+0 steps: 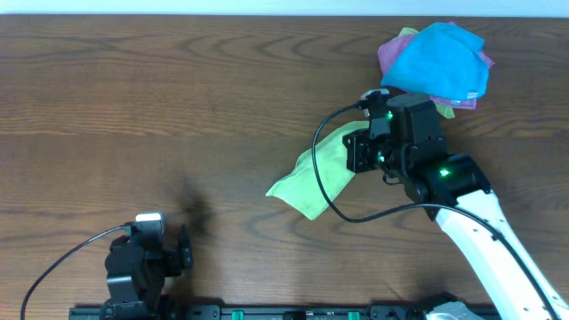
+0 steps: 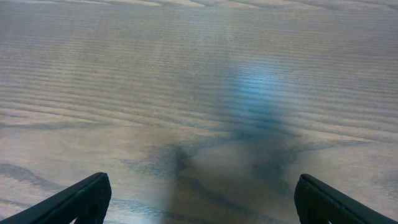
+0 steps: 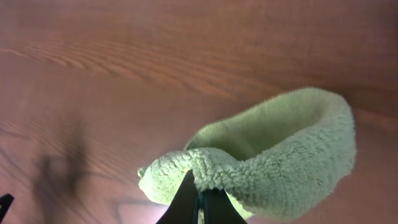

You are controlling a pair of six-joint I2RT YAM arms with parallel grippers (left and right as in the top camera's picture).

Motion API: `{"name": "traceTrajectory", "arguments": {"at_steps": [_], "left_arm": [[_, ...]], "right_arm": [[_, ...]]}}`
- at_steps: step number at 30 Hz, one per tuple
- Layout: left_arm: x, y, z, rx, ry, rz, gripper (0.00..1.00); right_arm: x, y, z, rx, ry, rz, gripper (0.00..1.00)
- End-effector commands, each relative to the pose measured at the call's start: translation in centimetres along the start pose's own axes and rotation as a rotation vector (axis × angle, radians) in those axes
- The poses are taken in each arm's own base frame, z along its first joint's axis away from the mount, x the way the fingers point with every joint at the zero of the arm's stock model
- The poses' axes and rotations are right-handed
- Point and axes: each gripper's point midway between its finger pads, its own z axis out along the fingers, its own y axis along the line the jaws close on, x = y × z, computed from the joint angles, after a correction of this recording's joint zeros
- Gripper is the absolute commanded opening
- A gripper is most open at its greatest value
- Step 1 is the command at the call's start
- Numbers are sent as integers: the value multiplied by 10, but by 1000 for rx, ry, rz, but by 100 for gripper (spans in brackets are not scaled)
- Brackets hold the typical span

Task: Fold the cloth

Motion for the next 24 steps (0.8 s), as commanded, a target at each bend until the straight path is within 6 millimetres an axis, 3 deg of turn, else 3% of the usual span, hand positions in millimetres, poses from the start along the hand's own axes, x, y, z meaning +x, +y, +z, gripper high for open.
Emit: {"name": "traceTrajectory", "arguments": {"at_steps": [1, 7, 12, 17, 24], "left_arm": [[23, 2, 7, -11, 77, 21, 95], [22, -1, 7, 1, 71, 20, 95], [22, -2, 7, 6, 70, 7, 96], [21, -10, 7, 51, 69, -66, 96], [18, -10, 7, 45, 60, -270, 95]], "right_arm": [[-11, 9, -5, -42, -38, -34, 1], [-48, 24, -13, -87, -170, -72, 1], [-56, 30, 12, -108, -183, -101, 2], [-59, 43, 66, -148, -190, -148, 3], [-74, 67, 165, -184, -195, -251, 10]]}}
